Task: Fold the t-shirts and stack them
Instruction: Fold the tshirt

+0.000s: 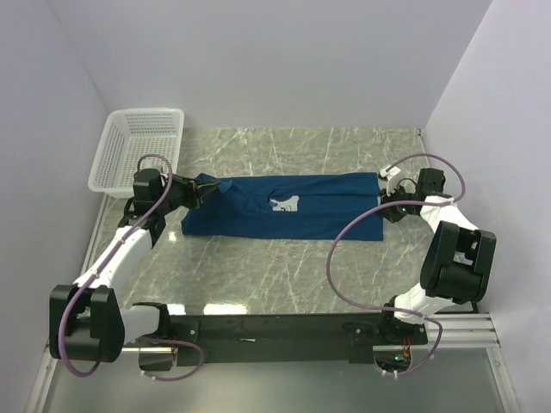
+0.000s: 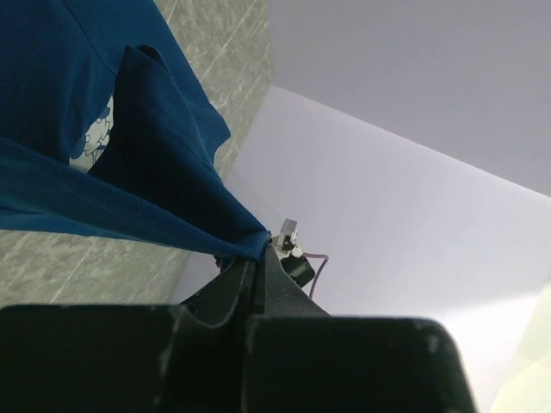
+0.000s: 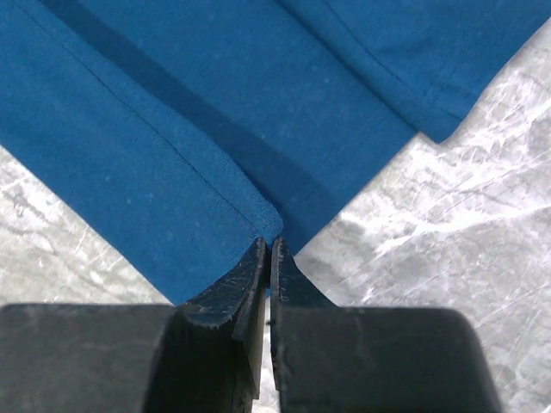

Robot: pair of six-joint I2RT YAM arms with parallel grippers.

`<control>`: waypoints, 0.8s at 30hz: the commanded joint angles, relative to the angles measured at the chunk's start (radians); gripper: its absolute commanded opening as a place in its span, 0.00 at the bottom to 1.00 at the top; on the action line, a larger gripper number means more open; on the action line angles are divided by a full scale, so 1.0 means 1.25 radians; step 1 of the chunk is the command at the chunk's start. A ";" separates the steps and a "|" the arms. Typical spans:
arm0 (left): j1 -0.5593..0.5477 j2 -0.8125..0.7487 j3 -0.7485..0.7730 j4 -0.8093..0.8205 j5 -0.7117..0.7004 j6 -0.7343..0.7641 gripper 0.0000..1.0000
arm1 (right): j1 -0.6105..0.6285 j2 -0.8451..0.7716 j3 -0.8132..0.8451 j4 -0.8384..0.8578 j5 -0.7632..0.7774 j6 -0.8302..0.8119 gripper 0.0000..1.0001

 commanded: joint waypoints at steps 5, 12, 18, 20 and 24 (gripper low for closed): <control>0.014 0.004 0.026 0.039 0.026 0.031 0.00 | 0.027 0.028 0.065 0.054 0.042 0.053 0.00; 0.025 0.009 0.022 0.040 0.030 0.037 0.00 | 0.049 0.056 0.096 0.055 0.070 0.070 0.00; 0.029 0.000 0.016 0.036 0.034 0.036 0.00 | 0.060 0.069 0.113 0.054 0.081 0.076 0.00; 0.030 -0.005 0.011 0.033 0.033 0.034 0.00 | 0.063 0.071 0.114 0.055 0.084 0.077 0.00; 0.031 -0.026 0.000 0.021 0.026 0.030 0.00 | 0.068 0.078 0.118 0.055 0.090 0.079 0.00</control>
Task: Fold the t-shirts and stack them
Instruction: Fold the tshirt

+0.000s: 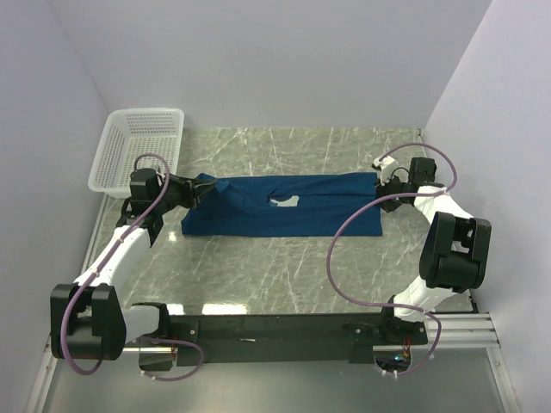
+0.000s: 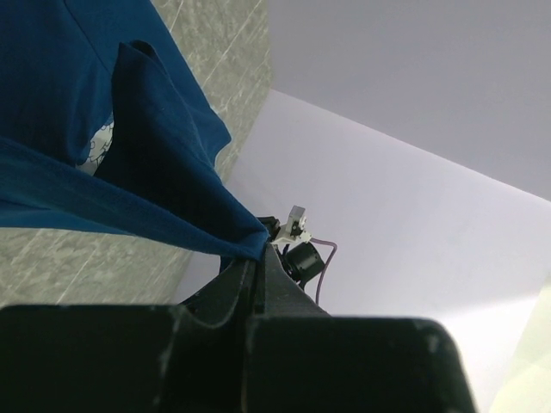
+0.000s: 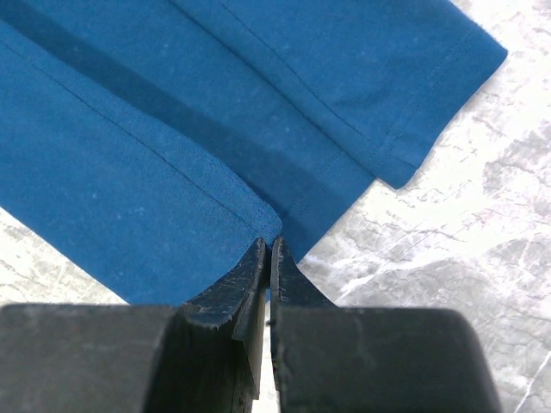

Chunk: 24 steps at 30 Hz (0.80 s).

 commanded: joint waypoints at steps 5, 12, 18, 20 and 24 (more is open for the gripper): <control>0.011 -0.033 -0.003 0.014 0.006 0.016 0.00 | 0.012 0.021 0.046 0.023 0.018 0.013 0.00; 0.016 -0.044 -0.008 0.004 0.002 0.017 0.00 | 0.021 0.036 0.059 0.023 0.027 0.019 0.00; 0.020 -0.052 -0.021 0.001 -0.003 0.013 0.00 | 0.027 0.042 0.066 0.023 0.033 0.021 0.00; 0.020 -0.054 -0.024 -0.001 -0.004 0.013 0.00 | 0.028 0.044 0.071 0.020 0.035 0.022 0.00; 0.024 -0.049 -0.024 -0.001 -0.003 0.016 0.00 | 0.030 0.048 0.073 0.022 0.039 0.024 0.00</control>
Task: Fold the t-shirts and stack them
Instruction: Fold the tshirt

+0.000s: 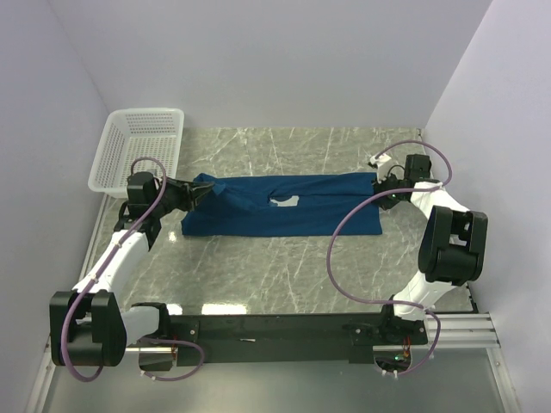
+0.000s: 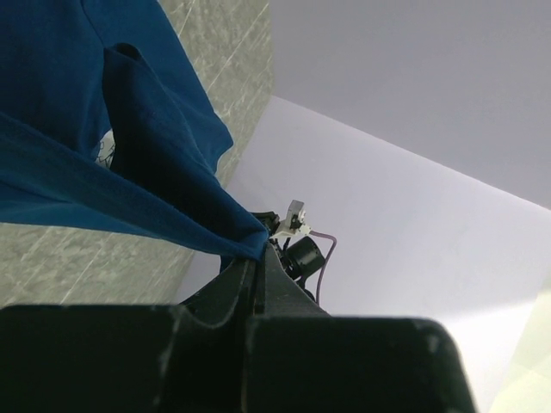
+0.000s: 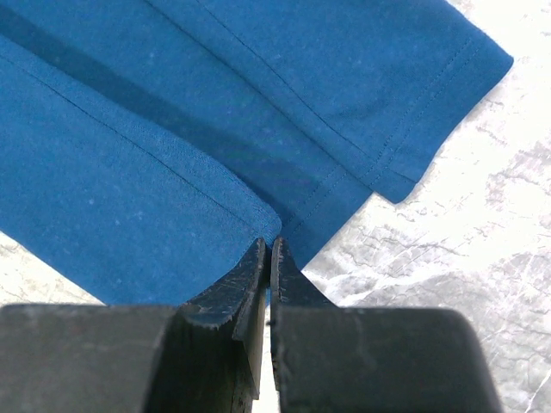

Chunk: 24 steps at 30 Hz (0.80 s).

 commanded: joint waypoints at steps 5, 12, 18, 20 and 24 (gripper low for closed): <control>0.008 -0.012 0.002 0.012 0.001 0.020 0.00 | 0.008 0.010 0.043 0.019 0.009 0.007 0.00; 0.011 -0.006 0.001 0.016 0.003 0.022 0.00 | 0.013 0.014 0.044 0.020 0.013 0.007 0.02; 0.011 0.002 -0.001 0.022 0.004 0.024 0.00 | 0.019 0.018 0.048 0.023 0.024 0.015 0.13; 0.011 0.007 0.001 0.025 0.004 0.027 0.00 | 0.017 0.014 0.043 0.035 0.036 0.028 0.33; 0.011 0.021 0.008 0.028 0.007 0.033 0.00 | 0.019 -0.006 0.030 0.054 0.038 0.051 0.44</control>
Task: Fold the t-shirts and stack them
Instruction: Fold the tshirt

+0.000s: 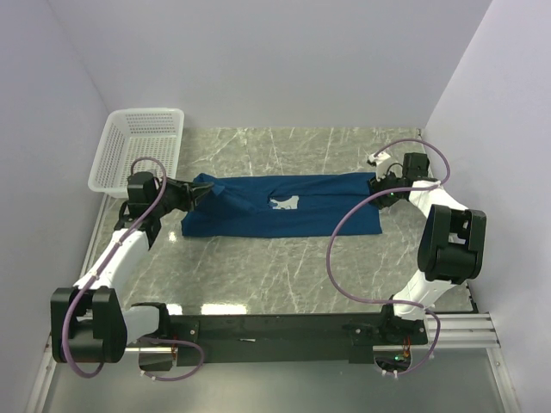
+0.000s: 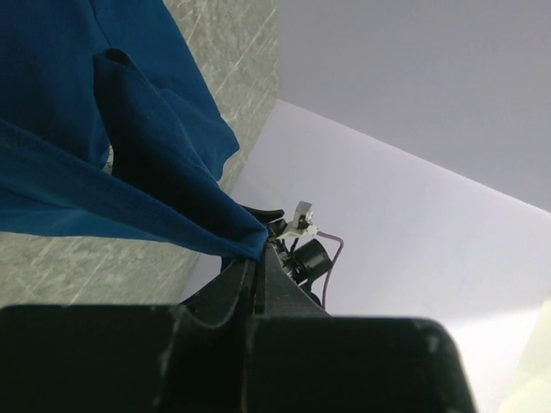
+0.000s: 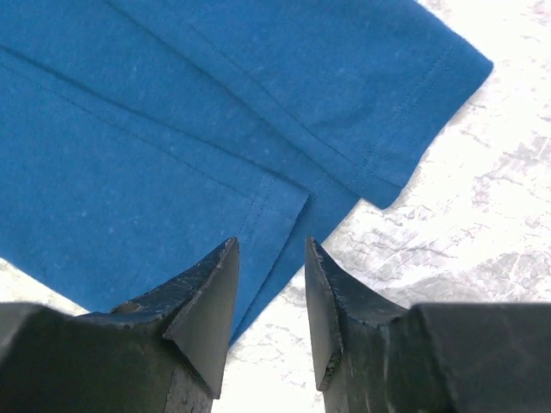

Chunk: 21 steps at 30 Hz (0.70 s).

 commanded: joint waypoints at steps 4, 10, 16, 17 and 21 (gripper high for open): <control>0.004 0.019 0.016 0.030 0.010 0.029 0.00 | 0.004 -0.034 0.010 0.040 -0.004 0.032 0.45; 0.005 0.042 0.024 0.031 0.009 0.039 0.00 | 0.006 -0.051 -0.004 0.039 -0.020 0.038 0.46; 0.005 0.077 0.043 0.036 0.013 0.054 0.00 | 0.004 -0.056 -0.010 0.039 -0.021 0.037 0.47; 0.005 0.088 0.047 0.036 0.013 0.058 0.00 | 0.004 -0.056 -0.010 0.039 -0.022 0.036 0.47; 0.005 0.108 0.064 0.029 0.016 0.072 0.00 | 0.004 -0.055 -0.013 0.040 -0.022 0.037 0.47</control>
